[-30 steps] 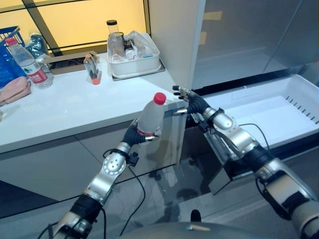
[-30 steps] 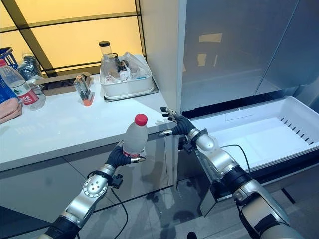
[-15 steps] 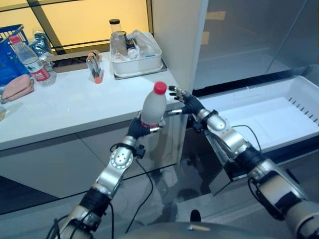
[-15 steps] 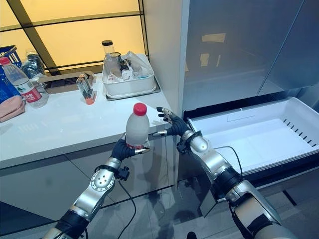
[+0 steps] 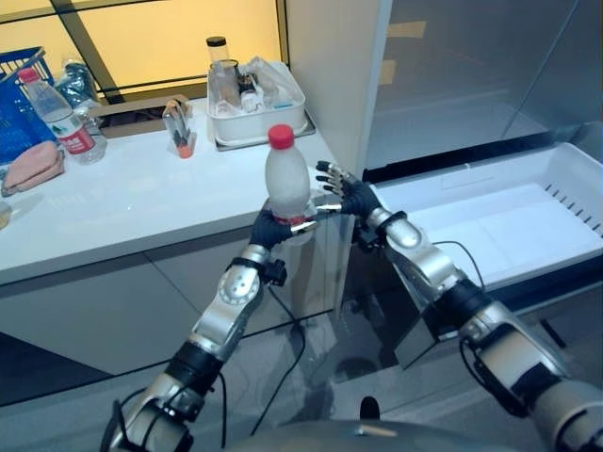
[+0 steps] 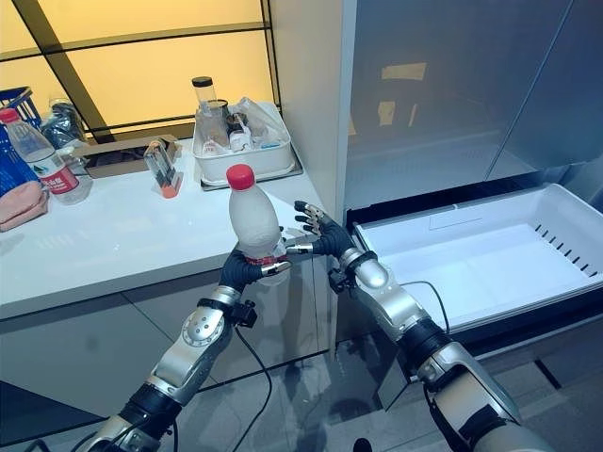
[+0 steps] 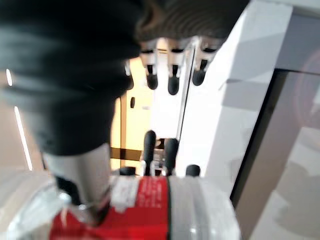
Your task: Take the drinks into the refrigerator
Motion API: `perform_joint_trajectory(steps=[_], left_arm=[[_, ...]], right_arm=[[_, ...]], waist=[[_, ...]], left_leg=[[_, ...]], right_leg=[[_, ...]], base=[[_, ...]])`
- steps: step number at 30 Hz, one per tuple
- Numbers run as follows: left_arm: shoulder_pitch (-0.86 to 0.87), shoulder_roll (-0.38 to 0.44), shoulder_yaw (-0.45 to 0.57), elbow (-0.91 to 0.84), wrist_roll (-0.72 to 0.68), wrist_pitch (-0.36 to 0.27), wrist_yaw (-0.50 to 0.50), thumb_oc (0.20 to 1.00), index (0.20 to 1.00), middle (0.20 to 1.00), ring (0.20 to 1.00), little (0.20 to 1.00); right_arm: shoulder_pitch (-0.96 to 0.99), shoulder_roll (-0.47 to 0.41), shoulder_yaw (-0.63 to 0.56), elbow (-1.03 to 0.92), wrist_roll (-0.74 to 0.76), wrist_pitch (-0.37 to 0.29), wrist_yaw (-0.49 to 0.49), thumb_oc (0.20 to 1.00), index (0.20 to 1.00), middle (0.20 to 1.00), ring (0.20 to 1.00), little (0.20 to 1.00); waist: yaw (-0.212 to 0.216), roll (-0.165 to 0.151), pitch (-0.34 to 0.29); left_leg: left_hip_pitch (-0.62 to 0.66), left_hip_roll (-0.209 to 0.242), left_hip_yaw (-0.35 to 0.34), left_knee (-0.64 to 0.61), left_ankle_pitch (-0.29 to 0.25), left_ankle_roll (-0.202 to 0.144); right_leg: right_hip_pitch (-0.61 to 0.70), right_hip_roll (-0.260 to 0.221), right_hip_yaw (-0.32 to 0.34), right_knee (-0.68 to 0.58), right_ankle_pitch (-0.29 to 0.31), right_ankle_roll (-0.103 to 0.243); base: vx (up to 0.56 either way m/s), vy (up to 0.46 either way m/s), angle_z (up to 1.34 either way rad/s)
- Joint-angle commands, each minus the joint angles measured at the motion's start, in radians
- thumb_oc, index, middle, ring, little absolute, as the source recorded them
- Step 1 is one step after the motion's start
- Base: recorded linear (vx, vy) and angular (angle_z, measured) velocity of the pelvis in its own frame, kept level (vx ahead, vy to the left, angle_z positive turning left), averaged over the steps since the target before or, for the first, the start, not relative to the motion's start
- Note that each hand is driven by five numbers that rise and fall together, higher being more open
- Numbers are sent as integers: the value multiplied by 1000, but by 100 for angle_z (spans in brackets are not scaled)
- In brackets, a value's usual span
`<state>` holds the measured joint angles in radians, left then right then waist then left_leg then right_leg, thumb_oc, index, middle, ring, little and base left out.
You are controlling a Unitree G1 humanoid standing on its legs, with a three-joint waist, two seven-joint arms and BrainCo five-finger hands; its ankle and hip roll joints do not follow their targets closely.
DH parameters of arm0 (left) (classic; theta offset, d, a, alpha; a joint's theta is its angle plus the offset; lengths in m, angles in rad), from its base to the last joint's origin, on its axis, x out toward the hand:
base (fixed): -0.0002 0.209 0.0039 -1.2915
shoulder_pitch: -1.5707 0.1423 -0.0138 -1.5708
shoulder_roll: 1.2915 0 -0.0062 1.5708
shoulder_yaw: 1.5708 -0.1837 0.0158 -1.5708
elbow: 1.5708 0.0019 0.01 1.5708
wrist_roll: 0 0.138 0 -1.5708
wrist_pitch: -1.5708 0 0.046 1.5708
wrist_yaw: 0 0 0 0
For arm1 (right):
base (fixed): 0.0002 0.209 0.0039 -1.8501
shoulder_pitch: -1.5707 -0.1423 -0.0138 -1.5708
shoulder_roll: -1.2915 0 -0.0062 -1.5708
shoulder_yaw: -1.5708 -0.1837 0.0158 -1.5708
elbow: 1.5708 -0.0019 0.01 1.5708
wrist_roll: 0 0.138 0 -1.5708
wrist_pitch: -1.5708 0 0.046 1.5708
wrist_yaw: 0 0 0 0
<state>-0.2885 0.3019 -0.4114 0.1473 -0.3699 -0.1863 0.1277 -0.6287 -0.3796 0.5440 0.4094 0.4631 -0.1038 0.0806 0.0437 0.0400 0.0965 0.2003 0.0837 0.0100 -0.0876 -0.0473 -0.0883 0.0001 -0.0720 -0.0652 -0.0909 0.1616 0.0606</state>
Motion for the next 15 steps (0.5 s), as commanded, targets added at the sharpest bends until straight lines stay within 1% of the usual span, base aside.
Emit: perform_joint_trajectory(steps=[1,4,5,6,11,13,14,15], left_arm=[[-247,-58,-76,-50,-59,-93,-65,200,200,200,200,200],[-235,-74,-99,-70,-120,-82,-92,200,200,200,200,200],[-239,-74,-120,-87,-132,-73,-108,200,200,200,200,200],[-243,-71,-126,-94,-138,-69,-115,200,200,200,200,200],[-248,-38,-124,-136,-110,-63,-128,200,200,200,200,200],[-222,-15,-103,-157,-87,-67,-127,200,200,200,200,200],[-186,-2,-91,-171,-73,-68,-126,200,200,200,200,200],[-185,-1,-91,-172,-73,-68,-126,200,200,200,200,200]], right_arm=[[-115,69,31,36,-7,-50,20,1000,1000,1000,1000,1000],[-154,96,43,86,-50,-41,7,1000,1000,1000,1000,1000],[-197,112,59,131,-96,-32,-10,1000,1000,1000,1000,1000],[-216,116,69,135,-106,-31,-10,1000,1000,1000,1000,1000],[-292,121,94,157,-160,-20,-10,1000,1000,1000,1000,1000],[-310,111,95,156,-172,-19,-8,1000,1000,1000,1000,1000],[-315,108,89,146,-154,-19,-7,1000,1000,1000,1000,1000],[-315,109,89,145,-154,-19,-7,1000,1000,1000,1000,1000]], waist=[[27,-26,-39],[32,-26,-44],[38,-26,-47],[39,-27,-48],[46,-31,-48],[52,-32,-47],[54,-33,-46],[54,-33,-46]], left_leg=[[-34,-49,-1,5,-23,67],[-33,-49,2,5,-25,67],[-33,-49,2,5,-24,67],[-32,-49,2,5,-24,67],[-34,-47,3,4,-22,65],[-36,-48,4,4,-22,65],[-37,-48,4,4,-22,65],[-37,-48,4,4,-22,65]], right_leg=[[64,-20,11,142,-190,44],[70,-19,11,134,-188,43],[73,-18,12,127,-186,43],[74,-17,14,124,-184,43],[77,-17,15,114,-180,43],[77,-17,15,111,-178,44],[77,-18,15,111,-177,44],[77,-18,15,111,-177,44]], base=[[0,0,0],[0,0,0],[0,0,0],[0,0,0],[0,0,0],[0,0,0],[0,0,0],[0,0,0]])
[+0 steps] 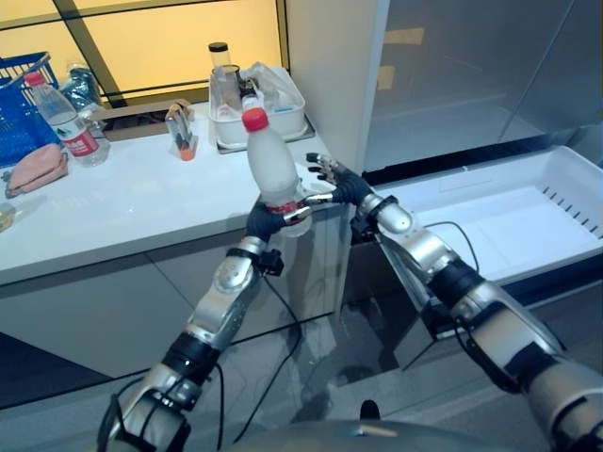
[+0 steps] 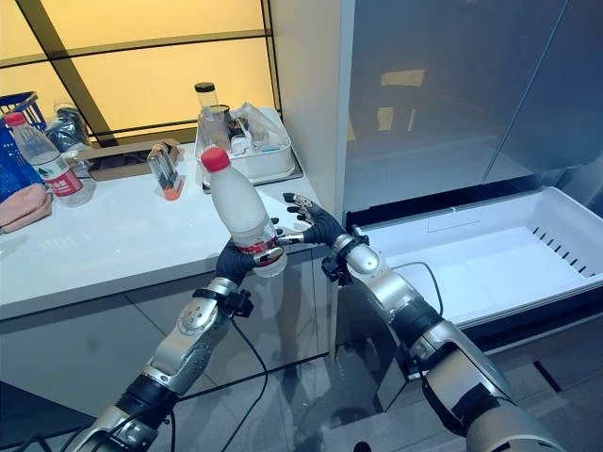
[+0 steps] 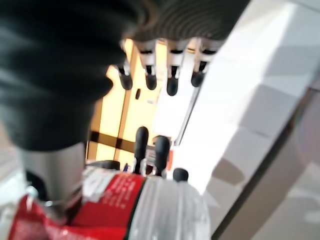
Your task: Take the drinks into the refrigerator
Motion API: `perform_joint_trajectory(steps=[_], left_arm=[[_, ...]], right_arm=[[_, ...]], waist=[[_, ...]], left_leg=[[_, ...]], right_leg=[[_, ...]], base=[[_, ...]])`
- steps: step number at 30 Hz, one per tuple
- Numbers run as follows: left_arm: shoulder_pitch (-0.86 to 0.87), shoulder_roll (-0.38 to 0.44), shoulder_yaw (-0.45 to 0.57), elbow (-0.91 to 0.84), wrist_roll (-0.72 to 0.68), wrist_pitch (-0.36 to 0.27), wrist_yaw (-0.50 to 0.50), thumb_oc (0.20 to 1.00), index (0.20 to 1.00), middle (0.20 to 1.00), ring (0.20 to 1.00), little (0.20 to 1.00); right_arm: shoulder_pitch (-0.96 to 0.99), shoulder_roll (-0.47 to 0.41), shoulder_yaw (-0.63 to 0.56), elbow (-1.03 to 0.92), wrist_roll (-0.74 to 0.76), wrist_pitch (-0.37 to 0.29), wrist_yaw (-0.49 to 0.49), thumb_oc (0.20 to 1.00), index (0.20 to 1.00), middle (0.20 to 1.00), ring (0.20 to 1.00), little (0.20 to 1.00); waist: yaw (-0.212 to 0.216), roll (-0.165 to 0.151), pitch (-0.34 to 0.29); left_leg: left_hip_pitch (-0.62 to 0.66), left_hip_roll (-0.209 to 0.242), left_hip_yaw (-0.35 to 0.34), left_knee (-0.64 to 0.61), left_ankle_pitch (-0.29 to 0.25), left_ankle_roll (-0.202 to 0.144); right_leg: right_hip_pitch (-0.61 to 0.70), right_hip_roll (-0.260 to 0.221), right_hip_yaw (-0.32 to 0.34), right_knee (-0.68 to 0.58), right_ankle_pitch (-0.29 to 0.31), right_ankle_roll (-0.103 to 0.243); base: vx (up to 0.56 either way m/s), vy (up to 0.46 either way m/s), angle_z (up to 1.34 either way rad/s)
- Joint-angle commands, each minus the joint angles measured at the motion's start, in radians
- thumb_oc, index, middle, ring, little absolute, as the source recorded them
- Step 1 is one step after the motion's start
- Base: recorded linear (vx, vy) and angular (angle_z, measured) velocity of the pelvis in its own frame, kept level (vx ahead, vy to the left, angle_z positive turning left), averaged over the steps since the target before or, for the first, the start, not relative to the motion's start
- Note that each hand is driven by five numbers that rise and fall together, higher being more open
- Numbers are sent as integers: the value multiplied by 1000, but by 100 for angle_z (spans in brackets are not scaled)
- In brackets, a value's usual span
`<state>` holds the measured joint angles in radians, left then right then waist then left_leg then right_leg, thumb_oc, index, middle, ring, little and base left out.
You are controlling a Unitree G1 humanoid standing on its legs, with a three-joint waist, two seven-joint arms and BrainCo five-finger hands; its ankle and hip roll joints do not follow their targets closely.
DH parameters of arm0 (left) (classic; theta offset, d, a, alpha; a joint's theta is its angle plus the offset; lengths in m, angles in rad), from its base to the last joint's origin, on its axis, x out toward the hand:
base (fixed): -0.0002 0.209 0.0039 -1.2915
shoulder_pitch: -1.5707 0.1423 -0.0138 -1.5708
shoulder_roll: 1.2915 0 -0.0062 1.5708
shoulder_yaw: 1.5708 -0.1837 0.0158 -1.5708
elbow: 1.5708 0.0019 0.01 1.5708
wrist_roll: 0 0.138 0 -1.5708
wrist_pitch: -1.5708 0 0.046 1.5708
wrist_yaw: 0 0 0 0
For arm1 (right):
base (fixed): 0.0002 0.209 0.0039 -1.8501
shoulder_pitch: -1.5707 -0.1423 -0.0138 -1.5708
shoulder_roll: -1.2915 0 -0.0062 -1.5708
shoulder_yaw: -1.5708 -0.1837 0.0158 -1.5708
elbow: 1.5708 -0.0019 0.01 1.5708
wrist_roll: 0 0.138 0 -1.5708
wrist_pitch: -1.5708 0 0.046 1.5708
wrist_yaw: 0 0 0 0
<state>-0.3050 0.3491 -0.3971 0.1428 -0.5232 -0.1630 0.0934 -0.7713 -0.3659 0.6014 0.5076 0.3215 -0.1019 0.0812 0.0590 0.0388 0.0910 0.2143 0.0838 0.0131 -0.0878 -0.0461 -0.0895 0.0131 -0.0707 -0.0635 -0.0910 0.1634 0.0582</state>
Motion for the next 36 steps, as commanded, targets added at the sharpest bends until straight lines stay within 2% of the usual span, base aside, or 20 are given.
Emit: perform_joint_trajectory(steps=[1,9,16,24,29,36], left_arm=[[-151,-38,-95,-169,101,-92,-88,200,200,200,200,200],[-23,7,-57,-150,185,-87,-92,200,200,200,200,200],[-7,14,-56,-120,212,-87,-88,200,200,200,200,200],[22,33,-35,-88,257,-91,-75,200,200,200,200,200],[7,22,-28,-18,285,-91,-47,200,200,200,200,200],[30,17,40,-7,270,-100,-1,200,200,200,200,200]], right_arm=[[-174,90,24,41,-4,-24,-10,1000,1000,1000,1000,1000],[-169,47,-13,-22,56,-34,-8,1000,1000,1000,1000,1000],[-186,26,-8,-37,70,-30,1,1000,1000,1000,1000,1000],[-170,-34,-22,-118,184,-23,29,1000,1000,1000,1000,1000],[-184,-75,-3,-174,169,-11,47,1000,1000,1000,1000,1000],[-106,-144,-79,-219,165,-39,12,1000,1000,1000,1000,1000]], waist=[[41,-33,-40],[54,-41,-41],[57,-47,-41],[52,-49,-41],[42,-49,-43],[32,-44,-42]], left_leg=[[-52,-48,0,5,-23,67],[-52,-51,-2,6,-25,68],[-52,-51,-1,7,-25,69],[-49,-49,-1,7,-26,68],[-47,-47,3,8,-27,67],[-43,-46,10,7,-28,67]], right_leg=[[65,-18,14,111,-179,46],[69,-20,12,108,-178,45],[69,-19,11,105,-177,45],[65,-18,13,112,-179,45],[62,-16,16,116,-181,45],[63,-14,20,115,-178,47]], base=[[0,0,0],[-1,0,0],[0,0,0],[0,0,0],[0,0,0],[0,0,0]])
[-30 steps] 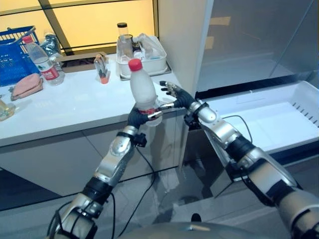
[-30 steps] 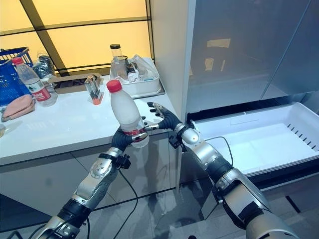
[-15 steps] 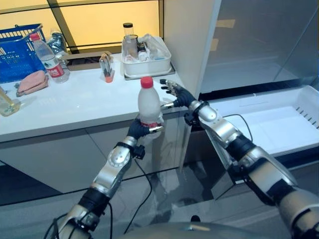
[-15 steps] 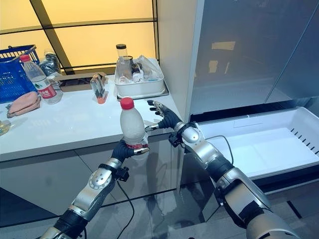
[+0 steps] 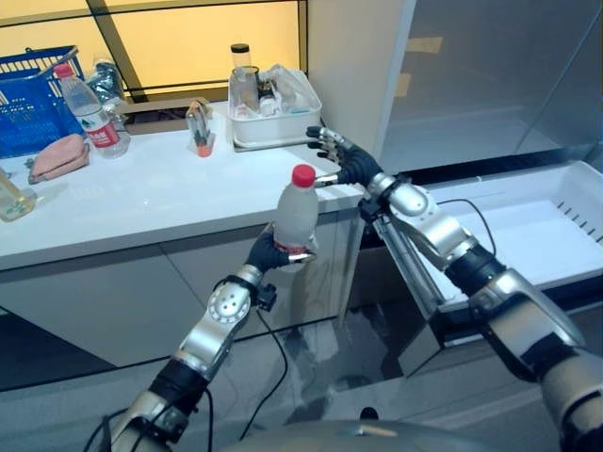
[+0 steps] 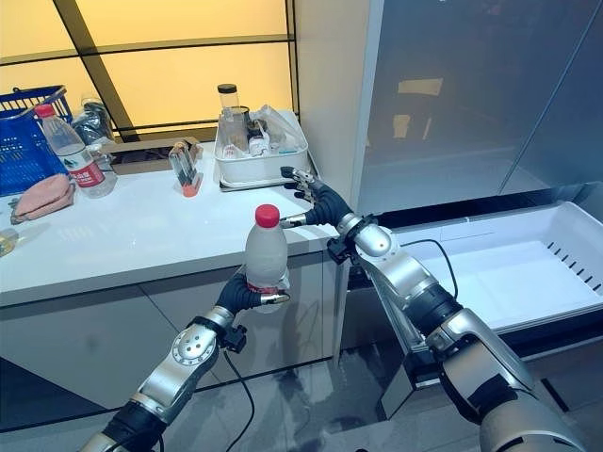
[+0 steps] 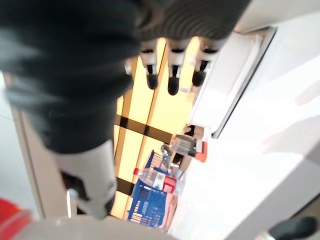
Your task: Take the drinks into the refrigerator
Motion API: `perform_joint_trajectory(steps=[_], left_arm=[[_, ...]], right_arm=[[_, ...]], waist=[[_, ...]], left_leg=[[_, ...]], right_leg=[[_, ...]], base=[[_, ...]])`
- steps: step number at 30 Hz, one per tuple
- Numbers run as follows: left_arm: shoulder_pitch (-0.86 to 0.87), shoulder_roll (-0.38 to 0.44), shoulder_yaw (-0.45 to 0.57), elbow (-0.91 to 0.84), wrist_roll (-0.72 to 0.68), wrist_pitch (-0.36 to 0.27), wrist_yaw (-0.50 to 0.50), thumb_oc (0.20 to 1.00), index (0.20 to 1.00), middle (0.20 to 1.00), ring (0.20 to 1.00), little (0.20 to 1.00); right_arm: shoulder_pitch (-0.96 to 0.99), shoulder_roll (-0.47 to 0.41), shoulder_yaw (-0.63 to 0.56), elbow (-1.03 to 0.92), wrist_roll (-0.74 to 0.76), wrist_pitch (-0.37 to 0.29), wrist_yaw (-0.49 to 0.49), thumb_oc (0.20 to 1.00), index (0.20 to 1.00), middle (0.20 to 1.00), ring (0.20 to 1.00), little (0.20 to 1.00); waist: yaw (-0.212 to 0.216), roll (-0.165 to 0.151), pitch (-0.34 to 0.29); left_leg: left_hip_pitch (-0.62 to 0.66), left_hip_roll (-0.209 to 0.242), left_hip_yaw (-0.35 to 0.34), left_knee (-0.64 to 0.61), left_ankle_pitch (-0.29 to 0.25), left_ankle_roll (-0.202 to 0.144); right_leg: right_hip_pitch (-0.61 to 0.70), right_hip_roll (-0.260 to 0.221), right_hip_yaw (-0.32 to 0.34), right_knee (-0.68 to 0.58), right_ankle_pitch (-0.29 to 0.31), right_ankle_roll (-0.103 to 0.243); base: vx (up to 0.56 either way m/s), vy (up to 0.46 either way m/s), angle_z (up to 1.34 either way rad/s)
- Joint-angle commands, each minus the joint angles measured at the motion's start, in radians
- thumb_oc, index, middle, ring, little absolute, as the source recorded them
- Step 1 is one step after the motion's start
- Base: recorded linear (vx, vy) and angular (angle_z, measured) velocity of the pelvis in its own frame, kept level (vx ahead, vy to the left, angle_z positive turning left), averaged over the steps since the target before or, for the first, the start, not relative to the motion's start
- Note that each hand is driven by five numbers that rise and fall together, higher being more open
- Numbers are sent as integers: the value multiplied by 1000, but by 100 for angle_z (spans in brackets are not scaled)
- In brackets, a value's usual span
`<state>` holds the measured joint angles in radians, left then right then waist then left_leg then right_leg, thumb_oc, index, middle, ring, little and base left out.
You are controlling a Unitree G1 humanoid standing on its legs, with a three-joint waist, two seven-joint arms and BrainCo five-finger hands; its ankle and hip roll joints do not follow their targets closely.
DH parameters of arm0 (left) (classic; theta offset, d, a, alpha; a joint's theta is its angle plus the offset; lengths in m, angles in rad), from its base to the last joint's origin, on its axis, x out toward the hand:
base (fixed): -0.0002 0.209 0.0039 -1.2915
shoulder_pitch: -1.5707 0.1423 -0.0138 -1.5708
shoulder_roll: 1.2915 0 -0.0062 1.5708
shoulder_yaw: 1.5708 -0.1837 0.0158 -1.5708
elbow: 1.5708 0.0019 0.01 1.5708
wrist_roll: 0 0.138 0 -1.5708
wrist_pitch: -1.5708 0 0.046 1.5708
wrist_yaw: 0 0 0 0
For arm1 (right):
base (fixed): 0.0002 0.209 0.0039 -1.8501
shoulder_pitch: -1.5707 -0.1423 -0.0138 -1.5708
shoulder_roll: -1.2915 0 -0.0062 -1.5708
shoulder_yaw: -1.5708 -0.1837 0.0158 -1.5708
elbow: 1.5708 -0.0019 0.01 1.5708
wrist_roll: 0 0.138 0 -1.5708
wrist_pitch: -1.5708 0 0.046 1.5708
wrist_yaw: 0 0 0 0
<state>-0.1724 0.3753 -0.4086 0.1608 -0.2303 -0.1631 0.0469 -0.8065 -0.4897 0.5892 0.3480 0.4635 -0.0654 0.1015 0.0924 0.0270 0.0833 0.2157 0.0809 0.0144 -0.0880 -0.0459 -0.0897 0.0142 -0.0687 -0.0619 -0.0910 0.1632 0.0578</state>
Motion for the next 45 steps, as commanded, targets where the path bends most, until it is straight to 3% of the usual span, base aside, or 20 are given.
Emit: perform_joint_trajectory(steps=[1,9,21,36,45], left_arm=[[-95,-12,61,-25,-28,-100,48,200,200,200,200,200],[-81,-21,141,-17,-35,-104,72,200,200,200,200,200],[-100,-18,189,8,-9,-106,84,200,200,200,200,200],[-207,-72,75,124,53,-74,98,200,200,200,200,200],[-314,-97,29,193,98,-64,170,200,200,200,200,200]], right_arm=[[-39,-31,-88,-79,24,-80,-13,1000,1000,1000,1000,1000],[186,-94,-229,-174,-22,-95,-11,1000,1000,1000,1000,1000],[375,-125,-339,-290,-10,-106,33,1000,1000,1000,1000,1000],[285,85,-167,-357,-67,-76,43,1000,1000,1000,1000,1000],[227,186,-53,-371,-67,-66,24,1000,1000,1000,1000,1000]], waist=[[-3,-31,-34],[-20,-27,-32],[-43,-24,-35],[-54,-16,-39],[-60,-13,-41]], left_leg=[[-43,-43,9,7,-29,68],[-44,-43,8,7,-32,70],[-39,-43,11,6,-35,71],[-29,-41,22,6,-36,72],[-27,-43,22,5,-34,73]], right_leg=[[62,-16,17,114,-179,47],[61,-17,17,117,-181,49],[57,-17,22,121,-184,51],[61,-14,36,121,-186,49],[60,-13,36,127,-187,48]], base=[[0,0,0],[0,0,0],[0,0,0],[-1,-1,-1],[0,0,0]])
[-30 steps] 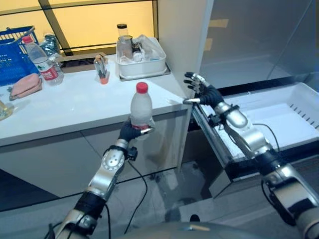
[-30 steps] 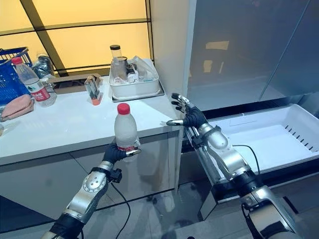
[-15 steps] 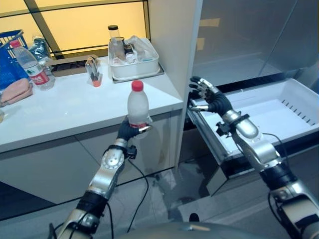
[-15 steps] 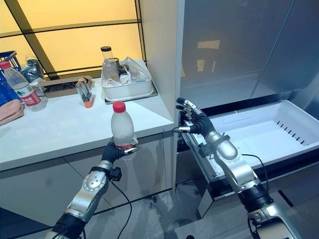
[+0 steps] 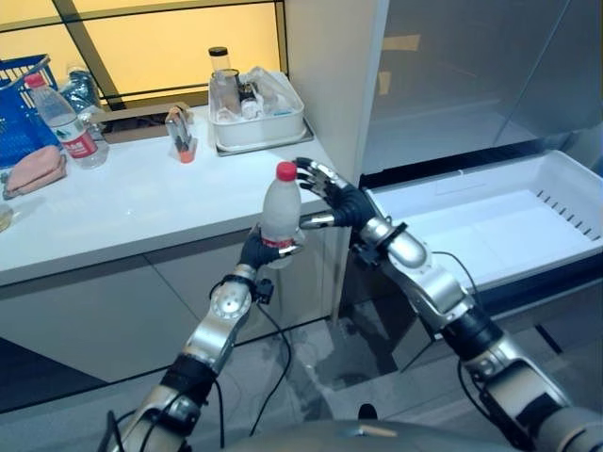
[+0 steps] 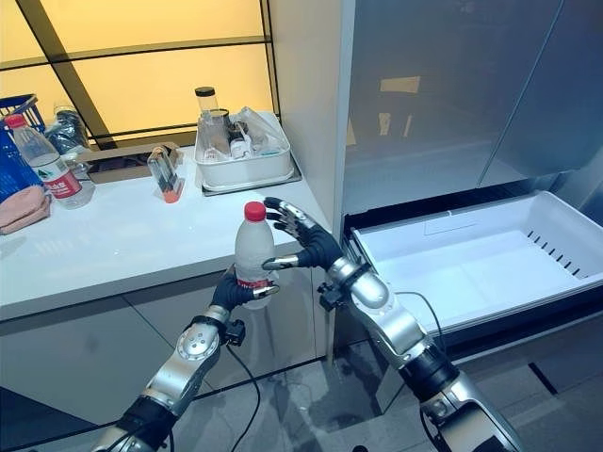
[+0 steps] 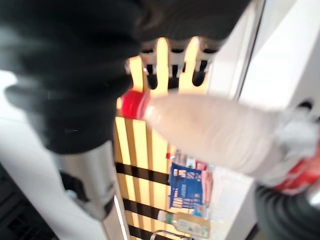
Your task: Take the drinks into the refrigerator
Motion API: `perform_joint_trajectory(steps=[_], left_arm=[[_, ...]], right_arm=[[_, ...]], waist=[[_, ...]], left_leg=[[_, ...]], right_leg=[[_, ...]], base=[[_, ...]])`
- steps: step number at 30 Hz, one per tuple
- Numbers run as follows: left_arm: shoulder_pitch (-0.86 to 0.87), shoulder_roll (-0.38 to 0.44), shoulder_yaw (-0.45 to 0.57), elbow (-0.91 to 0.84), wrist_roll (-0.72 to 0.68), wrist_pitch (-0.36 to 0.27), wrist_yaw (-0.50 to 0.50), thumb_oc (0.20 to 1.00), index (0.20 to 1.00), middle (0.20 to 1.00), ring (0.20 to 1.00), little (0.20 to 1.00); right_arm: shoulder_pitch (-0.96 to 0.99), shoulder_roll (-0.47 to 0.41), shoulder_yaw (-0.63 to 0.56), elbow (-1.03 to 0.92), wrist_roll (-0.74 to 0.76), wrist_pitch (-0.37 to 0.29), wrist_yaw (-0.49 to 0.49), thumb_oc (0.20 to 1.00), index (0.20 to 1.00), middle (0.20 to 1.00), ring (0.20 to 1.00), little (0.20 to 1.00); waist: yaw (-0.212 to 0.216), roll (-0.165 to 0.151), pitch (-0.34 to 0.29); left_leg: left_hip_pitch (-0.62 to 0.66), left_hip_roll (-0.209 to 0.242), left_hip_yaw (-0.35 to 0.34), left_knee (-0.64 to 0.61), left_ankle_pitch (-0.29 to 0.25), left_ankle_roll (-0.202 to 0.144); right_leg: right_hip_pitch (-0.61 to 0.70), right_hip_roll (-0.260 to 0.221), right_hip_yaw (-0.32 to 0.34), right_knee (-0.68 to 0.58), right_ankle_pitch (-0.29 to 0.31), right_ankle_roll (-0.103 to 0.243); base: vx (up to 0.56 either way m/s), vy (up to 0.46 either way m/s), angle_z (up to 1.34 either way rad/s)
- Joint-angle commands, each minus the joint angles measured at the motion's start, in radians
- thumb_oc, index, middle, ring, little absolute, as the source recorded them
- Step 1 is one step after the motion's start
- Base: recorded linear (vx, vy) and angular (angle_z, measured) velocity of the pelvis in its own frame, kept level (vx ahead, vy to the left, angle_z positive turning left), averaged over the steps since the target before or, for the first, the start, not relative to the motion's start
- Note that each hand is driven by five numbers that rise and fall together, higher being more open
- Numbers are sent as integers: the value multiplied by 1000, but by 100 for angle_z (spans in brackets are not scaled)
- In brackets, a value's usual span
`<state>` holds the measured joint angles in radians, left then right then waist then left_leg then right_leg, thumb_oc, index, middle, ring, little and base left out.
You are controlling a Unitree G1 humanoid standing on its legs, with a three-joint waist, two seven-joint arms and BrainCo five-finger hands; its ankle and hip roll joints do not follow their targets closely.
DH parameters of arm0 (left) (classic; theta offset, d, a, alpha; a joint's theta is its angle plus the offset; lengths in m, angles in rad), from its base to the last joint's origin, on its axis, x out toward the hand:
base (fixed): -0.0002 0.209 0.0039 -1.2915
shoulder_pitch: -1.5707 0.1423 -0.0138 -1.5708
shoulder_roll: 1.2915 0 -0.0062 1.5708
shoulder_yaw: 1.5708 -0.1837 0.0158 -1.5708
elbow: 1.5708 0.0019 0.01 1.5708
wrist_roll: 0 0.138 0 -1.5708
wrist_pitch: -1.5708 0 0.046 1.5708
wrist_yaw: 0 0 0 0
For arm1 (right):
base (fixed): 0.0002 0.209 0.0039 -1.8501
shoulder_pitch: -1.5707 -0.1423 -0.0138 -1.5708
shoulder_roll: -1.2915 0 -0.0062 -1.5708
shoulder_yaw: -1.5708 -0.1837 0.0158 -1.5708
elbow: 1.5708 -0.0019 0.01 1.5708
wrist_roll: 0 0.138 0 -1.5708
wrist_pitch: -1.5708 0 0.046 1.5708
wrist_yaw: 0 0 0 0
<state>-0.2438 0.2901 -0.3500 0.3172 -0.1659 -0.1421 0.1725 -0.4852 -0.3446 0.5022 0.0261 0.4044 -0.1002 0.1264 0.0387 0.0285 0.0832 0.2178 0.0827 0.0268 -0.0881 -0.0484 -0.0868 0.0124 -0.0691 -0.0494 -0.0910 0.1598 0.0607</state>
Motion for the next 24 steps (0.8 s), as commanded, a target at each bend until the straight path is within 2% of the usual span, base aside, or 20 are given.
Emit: perform_joint_trajectory(steps=[1,9,16,24], left_arm=[[-243,-12,-29,37,34,-85,44,200,200,200,200,200],[-309,-1,-65,56,111,-74,86,200,200,200,200,200],[-347,6,-95,43,171,-74,118,200,200,200,200,200],[-410,62,-144,-23,334,-76,173,200,200,200,200,200]], right_arm=[[-95,41,34,-49,-8,-32,-1,1000,1000,1000,1000,1000],[-184,99,91,-5,-82,-16,-43,1000,1000,1000,1000,1000],[-237,144,124,13,-32,-16,-59,1000,1000,1000,1000,1000],[-345,204,164,162,-97,28,-122,1000,1000,1000,1000,1000]], waist=[[-6,-15,-41],[-4,-11,-42],[0,-11,-44],[12,-12,-49]], left_leg=[[-30,-45,10,5,-32,71],[-28,-45,11,5,-33,71],[-25,-47,11,5,-35,72],[-29,-49,11,5,-36,72]], right_leg=[[62,-13,24,127,-184,46],[64,-14,24,126,-183,47],[68,-16,22,126,-184,49],[69,-19,24,121,-181,51]], base=[[0,0,0],[0,0,0],[0,0,0],[-5,0,0]])
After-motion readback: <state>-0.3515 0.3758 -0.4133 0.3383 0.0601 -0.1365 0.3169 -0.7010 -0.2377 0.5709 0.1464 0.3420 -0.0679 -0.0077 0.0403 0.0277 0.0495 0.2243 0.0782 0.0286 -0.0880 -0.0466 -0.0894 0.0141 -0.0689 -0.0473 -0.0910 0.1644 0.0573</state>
